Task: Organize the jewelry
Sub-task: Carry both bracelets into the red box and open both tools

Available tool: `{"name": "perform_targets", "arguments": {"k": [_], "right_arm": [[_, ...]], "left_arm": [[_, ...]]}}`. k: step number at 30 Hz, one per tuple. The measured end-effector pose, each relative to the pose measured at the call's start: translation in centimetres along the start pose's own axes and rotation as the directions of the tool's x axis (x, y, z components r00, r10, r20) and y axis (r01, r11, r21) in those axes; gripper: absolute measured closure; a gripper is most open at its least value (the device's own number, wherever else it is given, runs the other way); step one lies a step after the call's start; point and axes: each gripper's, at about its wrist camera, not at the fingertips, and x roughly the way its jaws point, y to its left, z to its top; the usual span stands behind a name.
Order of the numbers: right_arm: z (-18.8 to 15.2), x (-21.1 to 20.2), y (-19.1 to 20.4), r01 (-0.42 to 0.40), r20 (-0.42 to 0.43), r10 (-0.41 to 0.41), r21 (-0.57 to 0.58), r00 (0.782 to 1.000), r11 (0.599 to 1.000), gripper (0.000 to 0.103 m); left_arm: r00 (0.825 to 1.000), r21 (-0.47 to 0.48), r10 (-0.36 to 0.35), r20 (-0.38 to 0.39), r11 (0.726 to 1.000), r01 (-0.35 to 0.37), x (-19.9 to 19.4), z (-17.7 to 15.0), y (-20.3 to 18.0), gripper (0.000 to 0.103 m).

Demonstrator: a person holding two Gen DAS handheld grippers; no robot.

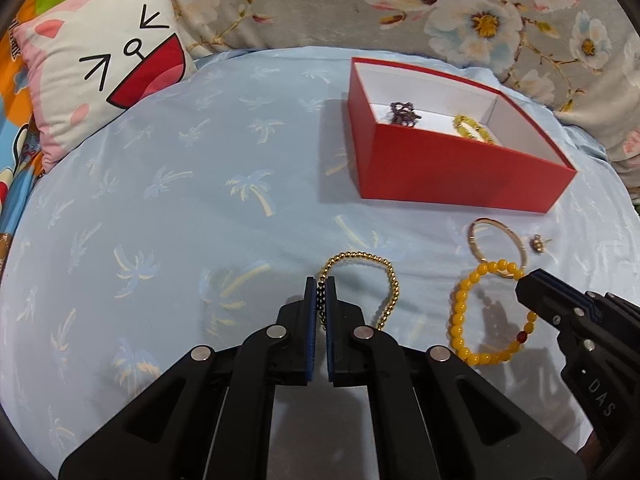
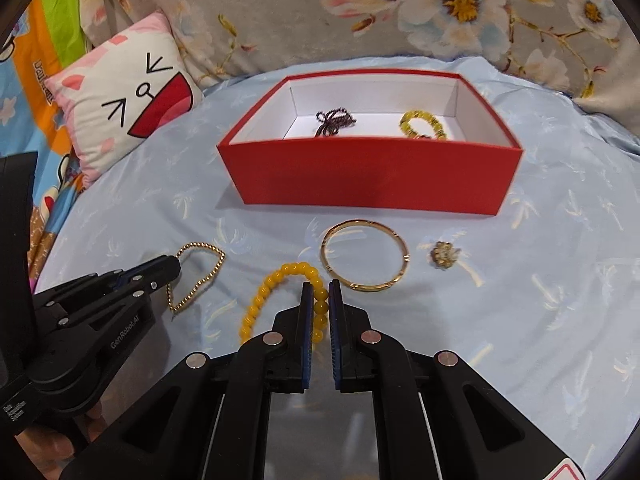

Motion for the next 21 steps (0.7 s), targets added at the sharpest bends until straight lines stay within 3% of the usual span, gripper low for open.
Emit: {"name": "perform_targets", "arguments": {"k": [10,21], "right_arm": [[0.9,-4.1,-2.6,0.007,0.076,-0.011,0.054,0.997,0.998,0.095],[4.5,-6.8,-4.7,0.012,0.178,-0.025,0.069,0.984,0.998,0.095]], "left_arm": [[0.997,0.039,-0.064,0.039,0.997,0.063,-3.2,1.4,-2.8,0.100],[0.990,0.104,-0.099,0.102,0.991,0.088,-5.5,5.4,-6.5,0.100]]}}
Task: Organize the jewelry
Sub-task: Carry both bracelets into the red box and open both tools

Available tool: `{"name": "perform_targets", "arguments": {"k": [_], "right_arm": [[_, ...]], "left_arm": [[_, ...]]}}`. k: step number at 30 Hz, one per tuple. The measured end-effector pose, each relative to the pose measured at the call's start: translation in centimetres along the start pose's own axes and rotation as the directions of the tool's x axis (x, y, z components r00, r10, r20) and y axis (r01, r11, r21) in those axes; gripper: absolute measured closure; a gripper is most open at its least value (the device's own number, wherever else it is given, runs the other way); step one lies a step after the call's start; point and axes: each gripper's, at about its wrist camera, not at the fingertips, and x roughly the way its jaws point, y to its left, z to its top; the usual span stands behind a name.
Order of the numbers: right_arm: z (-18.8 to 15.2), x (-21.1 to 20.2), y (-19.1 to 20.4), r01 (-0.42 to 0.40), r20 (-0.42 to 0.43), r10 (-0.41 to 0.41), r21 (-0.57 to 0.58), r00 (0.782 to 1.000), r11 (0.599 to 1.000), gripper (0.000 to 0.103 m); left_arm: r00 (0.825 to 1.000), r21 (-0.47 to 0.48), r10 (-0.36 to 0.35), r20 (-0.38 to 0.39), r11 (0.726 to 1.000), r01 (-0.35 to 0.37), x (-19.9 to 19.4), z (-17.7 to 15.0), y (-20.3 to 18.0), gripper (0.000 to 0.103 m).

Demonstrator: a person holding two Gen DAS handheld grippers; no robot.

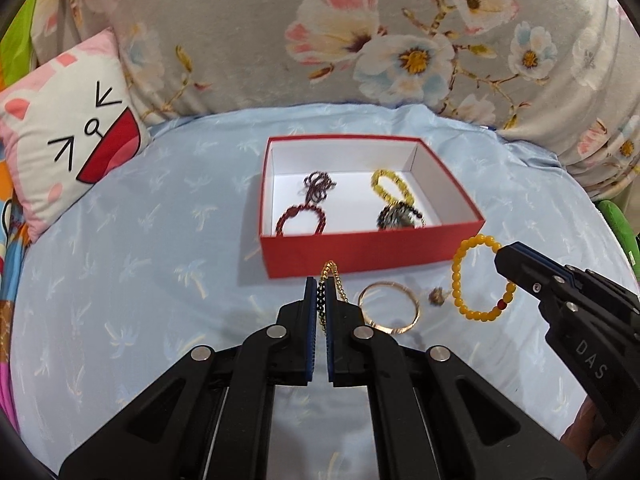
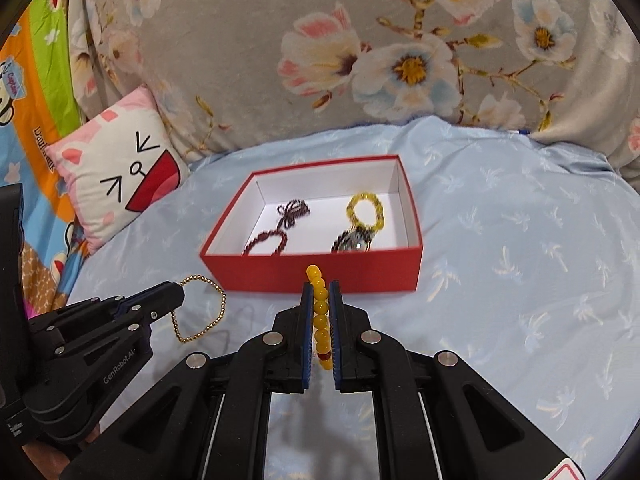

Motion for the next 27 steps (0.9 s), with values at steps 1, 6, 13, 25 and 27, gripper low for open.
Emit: {"name": "perform_targets", "arguments": {"k": [1,6,13,25,27], "right_arm": [[0.4,0.0,-0.1,0.001,0.008,-0.001,-0.002,1.000,1.000,0.095],[2.7,0.6,-1.1,0.006,0.039,-0.006,0.004,0.999,1.000,0.095],[5.8,2.9,-1.8,0.012,0.052,-0.012,-0.004,0.999,1.000,0.095],[8.0,9.4,-0.2,-0.016,-0.010,0.016,-0.029,1.000,0.999,0.095],[8.1,10.1,-0.3,-0.020,-0.020,0.019,-0.022,1.000,1.000,0.095]], "left_arm": [[1.000,0.000,-0.001,0.005,1.000,0.001,0.1,0.4,-0.1,0.100],[0.999,0.004,0.006,0.034,1.000,-0.006,0.8,2.9,-0.8,0.100],[0.998,-0.011,0.030,0.054,0.999,-0.030,3.1,6.5,-0.7,0.100],[0.998,-0.022,0.059,0.033,0.998,-0.058,7.9,9.5,-0.5,0.100],[0.998,-0.027,0.061,0.025,0.998,-0.061,8.6,9.6,-0.2,0.100]]}}
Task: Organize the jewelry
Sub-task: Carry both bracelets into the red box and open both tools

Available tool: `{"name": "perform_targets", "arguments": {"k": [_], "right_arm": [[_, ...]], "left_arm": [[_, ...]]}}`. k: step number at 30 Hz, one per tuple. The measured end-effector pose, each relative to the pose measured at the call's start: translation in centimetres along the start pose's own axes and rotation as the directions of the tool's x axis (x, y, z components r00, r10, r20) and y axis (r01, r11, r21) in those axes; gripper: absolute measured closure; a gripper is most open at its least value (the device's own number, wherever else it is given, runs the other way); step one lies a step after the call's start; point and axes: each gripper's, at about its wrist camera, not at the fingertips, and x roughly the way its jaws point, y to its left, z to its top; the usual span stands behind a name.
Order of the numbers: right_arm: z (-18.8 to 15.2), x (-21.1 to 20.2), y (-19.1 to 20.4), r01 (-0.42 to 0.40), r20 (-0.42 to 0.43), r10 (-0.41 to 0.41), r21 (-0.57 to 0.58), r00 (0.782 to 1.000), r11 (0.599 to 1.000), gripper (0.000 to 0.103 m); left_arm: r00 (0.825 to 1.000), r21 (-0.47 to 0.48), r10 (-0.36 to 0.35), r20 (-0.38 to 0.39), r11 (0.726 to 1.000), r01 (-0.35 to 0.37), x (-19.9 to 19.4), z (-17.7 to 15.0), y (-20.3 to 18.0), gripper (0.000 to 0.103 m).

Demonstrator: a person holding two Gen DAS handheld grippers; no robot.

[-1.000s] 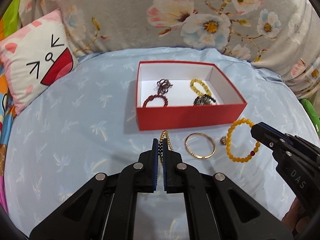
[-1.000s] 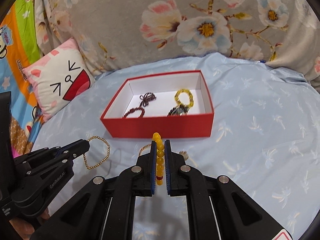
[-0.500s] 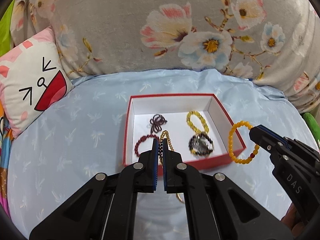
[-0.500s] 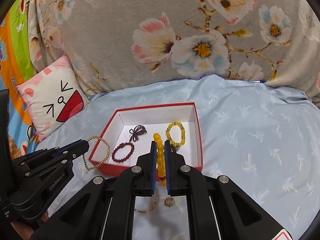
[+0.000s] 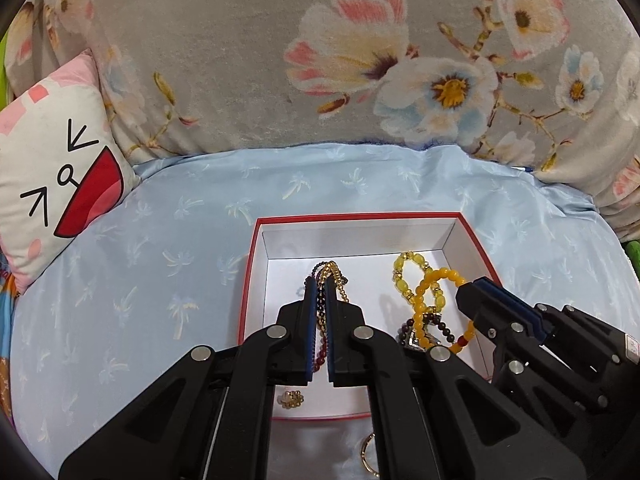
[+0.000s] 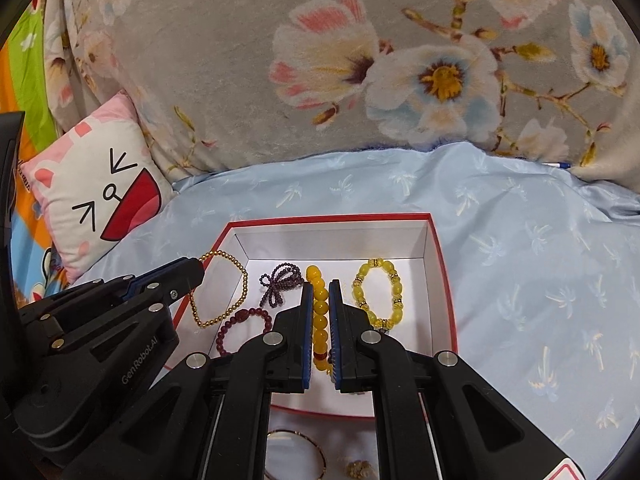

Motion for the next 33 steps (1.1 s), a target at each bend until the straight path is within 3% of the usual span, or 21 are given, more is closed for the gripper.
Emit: {"name": "perform_targets", "arguments": {"k": [23,26,29,33], "right_arm": [[-0.5,5.7,0.3,0.015,-0.071,-0.018,-0.044,0.997,0.999,0.095],[-0.6,5.5,0.5,0.028,-0.062,-0.031,-0.050,0.998,0.998,0.089],[-0.6,5.2,0.4,0.037,-0.050,-0.040,-0.044,0.998,0.998,0.076],[-0.6,4.3,0.2,0.047,-0.033,-0.048,-0.036,0.998,0.998,0.067]], "left_arm": [[0.996,-0.033,0.041,-0.081,0.999,-0.043,5.3,-0.8,1.8,0.099],[0.996,-0.034,0.046,-0.082,0.998,-0.049,5.4,-0.9,1.9,0.098],[0.995,-0.037,0.051,-0.083,0.998,-0.054,5.3,-1.0,1.8,0.097],[0.996,-0.038,0.051,-0.076,0.998,-0.055,4.9,-1.1,1.8,0.077]]}}
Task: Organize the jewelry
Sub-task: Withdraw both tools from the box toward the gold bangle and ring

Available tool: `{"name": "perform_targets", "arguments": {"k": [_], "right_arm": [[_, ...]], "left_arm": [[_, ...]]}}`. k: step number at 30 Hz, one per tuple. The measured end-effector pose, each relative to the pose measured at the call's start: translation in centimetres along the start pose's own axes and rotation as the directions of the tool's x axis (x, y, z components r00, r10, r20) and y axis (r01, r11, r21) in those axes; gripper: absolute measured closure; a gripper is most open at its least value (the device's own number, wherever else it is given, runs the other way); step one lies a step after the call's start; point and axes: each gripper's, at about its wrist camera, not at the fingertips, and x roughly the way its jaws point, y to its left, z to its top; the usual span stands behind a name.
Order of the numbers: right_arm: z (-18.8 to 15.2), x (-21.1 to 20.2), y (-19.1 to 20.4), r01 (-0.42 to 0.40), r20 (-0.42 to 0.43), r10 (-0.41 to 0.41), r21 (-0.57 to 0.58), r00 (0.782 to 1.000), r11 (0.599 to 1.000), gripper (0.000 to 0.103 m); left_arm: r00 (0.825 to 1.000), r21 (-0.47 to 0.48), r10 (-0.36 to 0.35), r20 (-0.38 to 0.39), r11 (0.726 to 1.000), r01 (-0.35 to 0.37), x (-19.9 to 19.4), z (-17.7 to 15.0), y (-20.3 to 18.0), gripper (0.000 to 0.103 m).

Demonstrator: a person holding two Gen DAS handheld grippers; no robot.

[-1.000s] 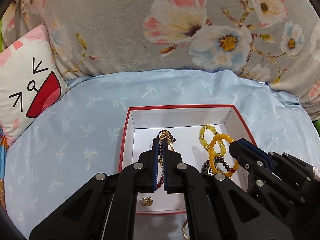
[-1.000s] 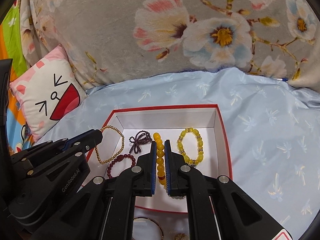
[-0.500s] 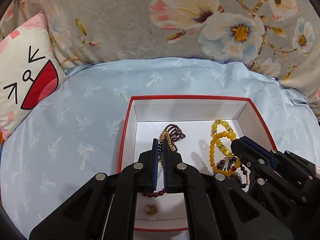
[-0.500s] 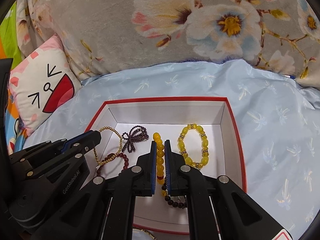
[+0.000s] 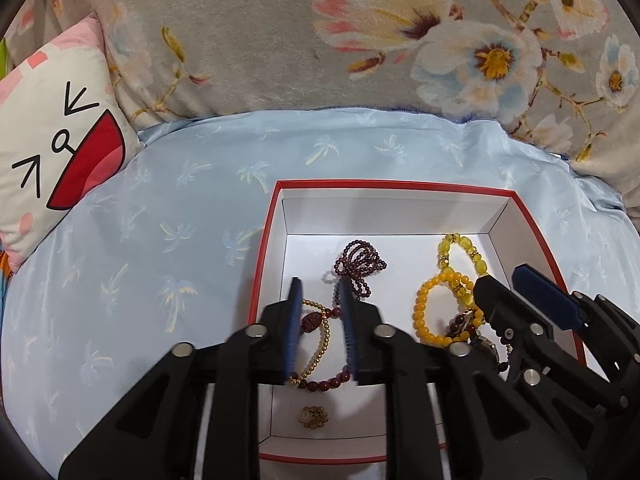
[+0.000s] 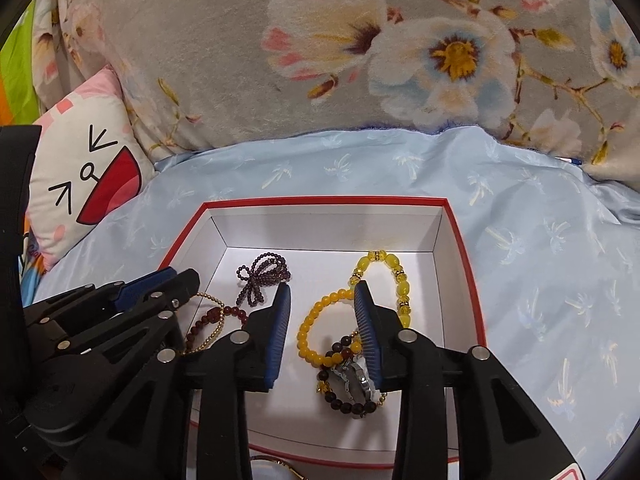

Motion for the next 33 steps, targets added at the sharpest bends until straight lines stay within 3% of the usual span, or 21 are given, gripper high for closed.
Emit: {"name": "perform_targets", "arguments": {"k": [1,6,15,33], "right_arm": [[0.0,-0.2,-0.1,0.001,0.004,-0.001,0.002,1.000,1.000,0.066],[-0.2,-1.7,-0.5,0.006,0.025,-0.006,0.018,1.000,1.000,0.058],[-2.1,-5.9,-2.1,0.014,0.047,-0.016,0.056,0.999,0.998,0.057],[-9.7,-10.6,-4.3,0.020,-0.009,-0.019,0.134,1.000,0.991,0.057]], "left_arm": [[1.000,0.001,0.009,0.007,1.000,-0.009,-0.3,0.0,0.0,0.071],[1.000,0.005,0.002,0.021,1.000,-0.002,-1.5,-0.1,-0.1,0.070],[0.999,0.018,0.006,0.044,1.000,-0.006,-4.7,-1.9,-0.1,0.060],[1.000,0.028,-0.029,0.002,0.999,0.029,-8.2,-7.7,-0.7,0.060]]}}
